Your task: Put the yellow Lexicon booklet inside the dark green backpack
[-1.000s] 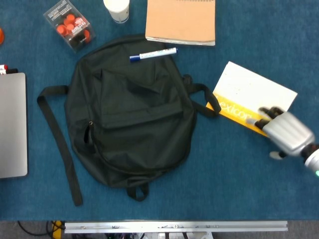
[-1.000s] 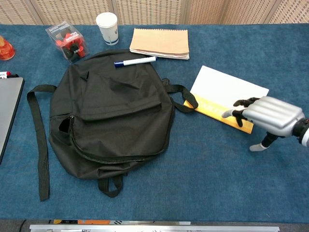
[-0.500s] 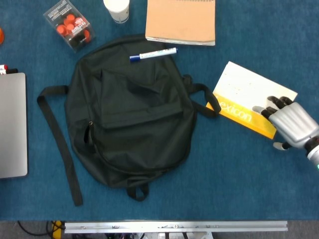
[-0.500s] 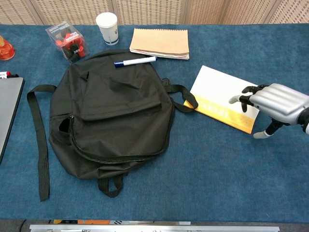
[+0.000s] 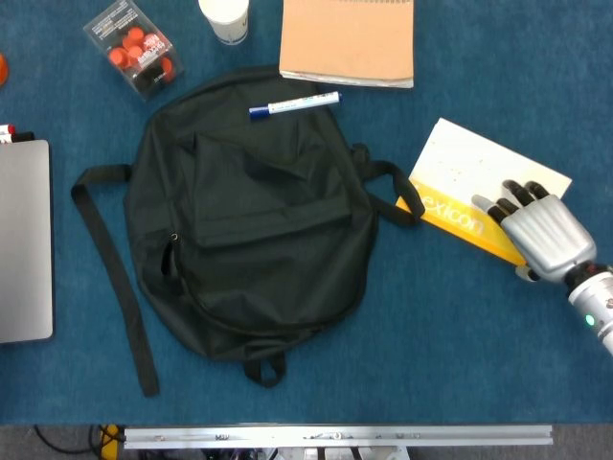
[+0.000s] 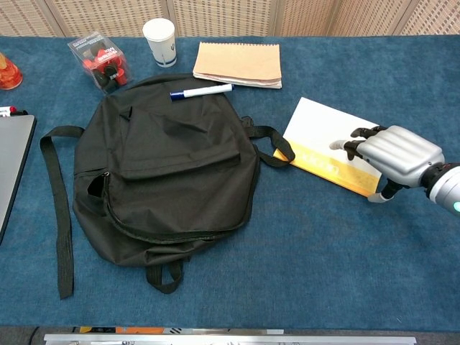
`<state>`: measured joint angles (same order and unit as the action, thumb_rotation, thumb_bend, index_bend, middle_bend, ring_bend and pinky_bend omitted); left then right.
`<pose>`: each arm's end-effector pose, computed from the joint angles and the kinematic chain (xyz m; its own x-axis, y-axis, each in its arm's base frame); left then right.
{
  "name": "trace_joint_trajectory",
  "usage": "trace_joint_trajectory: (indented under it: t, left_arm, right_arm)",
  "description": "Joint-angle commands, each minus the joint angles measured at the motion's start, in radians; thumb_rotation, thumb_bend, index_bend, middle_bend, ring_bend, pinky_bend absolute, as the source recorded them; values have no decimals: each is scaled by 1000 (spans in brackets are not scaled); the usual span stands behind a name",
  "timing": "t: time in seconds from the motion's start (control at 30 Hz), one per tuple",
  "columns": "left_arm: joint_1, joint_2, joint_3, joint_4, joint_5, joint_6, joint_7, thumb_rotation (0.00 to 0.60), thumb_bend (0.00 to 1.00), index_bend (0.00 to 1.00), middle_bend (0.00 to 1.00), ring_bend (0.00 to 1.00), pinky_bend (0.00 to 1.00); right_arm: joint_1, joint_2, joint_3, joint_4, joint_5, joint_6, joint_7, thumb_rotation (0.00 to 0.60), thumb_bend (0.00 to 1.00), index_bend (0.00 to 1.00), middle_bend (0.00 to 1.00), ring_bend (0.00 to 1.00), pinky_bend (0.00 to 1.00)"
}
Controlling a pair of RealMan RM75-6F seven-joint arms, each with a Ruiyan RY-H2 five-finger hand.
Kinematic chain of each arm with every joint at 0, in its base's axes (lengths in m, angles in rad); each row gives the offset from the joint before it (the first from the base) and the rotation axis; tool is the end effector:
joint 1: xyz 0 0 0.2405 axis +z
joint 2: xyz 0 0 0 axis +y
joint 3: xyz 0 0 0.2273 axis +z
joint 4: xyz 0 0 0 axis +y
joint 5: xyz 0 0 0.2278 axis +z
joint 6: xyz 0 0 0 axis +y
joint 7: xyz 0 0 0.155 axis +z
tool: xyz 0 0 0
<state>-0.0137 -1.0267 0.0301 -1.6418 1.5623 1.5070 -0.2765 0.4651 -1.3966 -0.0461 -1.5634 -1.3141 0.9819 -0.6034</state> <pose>-0.3042 0.1517 0.1433 0.1940 0.0846 0.9773 0.9802 0.0224 -0.1965 -0.2310 -0.2391 -0.0283 0.7635 -0.3075 0.5680 -0.6423 -0.4540 0.6175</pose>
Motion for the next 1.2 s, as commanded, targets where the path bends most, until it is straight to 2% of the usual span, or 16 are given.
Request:
trace_joint_trajectory:
  t: [0.03, 0.4, 0.7, 1.0, 1.2]
  left_arm:
    - [-1, 0, 1, 2, -1, -3, -2, 600, 201, 216, 131, 78, 30]
    - [-3, 1, 1, 9, -1, -8, -15, 600, 201, 216, 131, 78, 30]
    - [-10, 7, 9, 8, 9, -22, -22, 600, 201, 216, 130, 79, 30]
    - [-11, 10, 10, 3, 11, -18, -19, 600, 201, 216, 131, 79, 30]
    - [-12, 13, 10, -3, 13, -17, -16, 600, 201, 216, 130, 79, 30]
  right_arm:
    - [-2, -13, 1, 8, -4, 10, -3, 600, 0, 147, 337, 117, 202]
    - [-9, -49, -15, 21, -30, 31, -19, 600, 0, 148, 336, 110, 202]
    - [-9, -72, -13, 77, -39, 38, -32, 600, 0, 147, 335, 106, 202]
    - [-10, -80, 2, 127, -26, 40, -11, 600, 0, 148, 335, 106, 202]
    - [-1, -83, 41, 178, 3, 41, 11, 600, 0, 148, 335, 105, 202]
